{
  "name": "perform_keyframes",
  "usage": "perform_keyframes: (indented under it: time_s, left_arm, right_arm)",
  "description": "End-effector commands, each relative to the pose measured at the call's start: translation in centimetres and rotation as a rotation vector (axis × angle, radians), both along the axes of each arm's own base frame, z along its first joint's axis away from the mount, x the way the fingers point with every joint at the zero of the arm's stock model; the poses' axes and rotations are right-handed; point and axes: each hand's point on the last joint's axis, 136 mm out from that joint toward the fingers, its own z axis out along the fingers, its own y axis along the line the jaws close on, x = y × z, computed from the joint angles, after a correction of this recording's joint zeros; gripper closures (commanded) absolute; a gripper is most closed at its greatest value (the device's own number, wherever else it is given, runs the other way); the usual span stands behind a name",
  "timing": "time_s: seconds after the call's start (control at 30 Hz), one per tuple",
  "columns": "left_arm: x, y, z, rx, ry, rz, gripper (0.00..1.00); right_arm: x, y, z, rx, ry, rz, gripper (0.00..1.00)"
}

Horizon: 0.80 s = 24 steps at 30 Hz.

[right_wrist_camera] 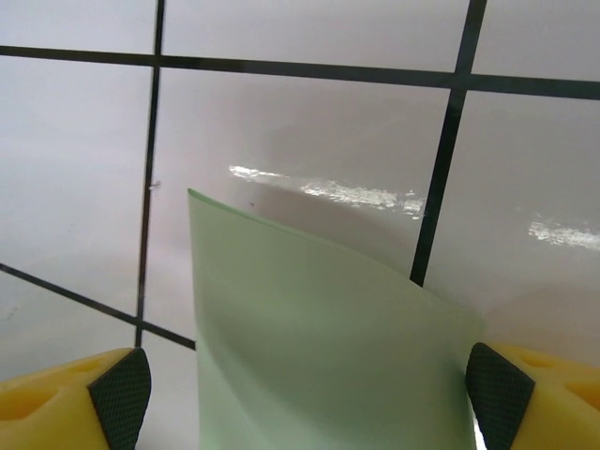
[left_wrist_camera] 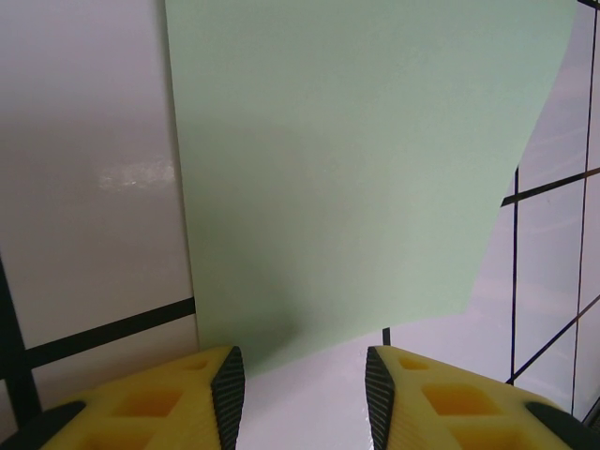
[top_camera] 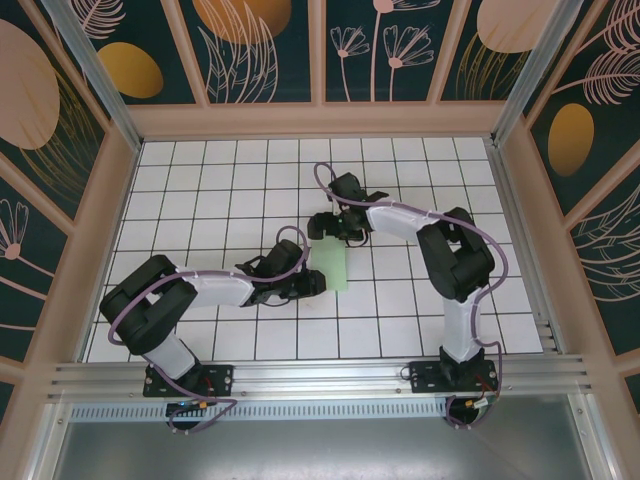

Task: Fold a paper plane with a square sheet of paper (fold left side to right side)
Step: Fold the triangle a second time at the center of the table.

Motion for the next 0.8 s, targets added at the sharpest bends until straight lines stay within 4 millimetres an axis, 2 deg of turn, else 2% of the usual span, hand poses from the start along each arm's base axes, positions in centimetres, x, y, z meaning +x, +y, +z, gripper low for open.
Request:
perform_keyframes:
  time_s: [0.0,0.57,0.77]
  left_arm:
    - [0.0,-0.2,-1.2,0.037,-0.008,-0.014,0.57]
    - [-0.1,-0.2,-1.4,0.041,-0.003,-0.015,0.57]
    - [0.0,-0.2,-1.5,0.042,-0.002,-0.016,0.57]
  right_arm:
    - [-0.7,-0.1,2.1,0.01,-0.019,0.008,0.1]
    - [-0.1,-0.7,3.0,-0.047,-0.057,0.031,0.1]
    - [0.0,-0.4,3.3,-0.043,-0.067,0.051,0.1]
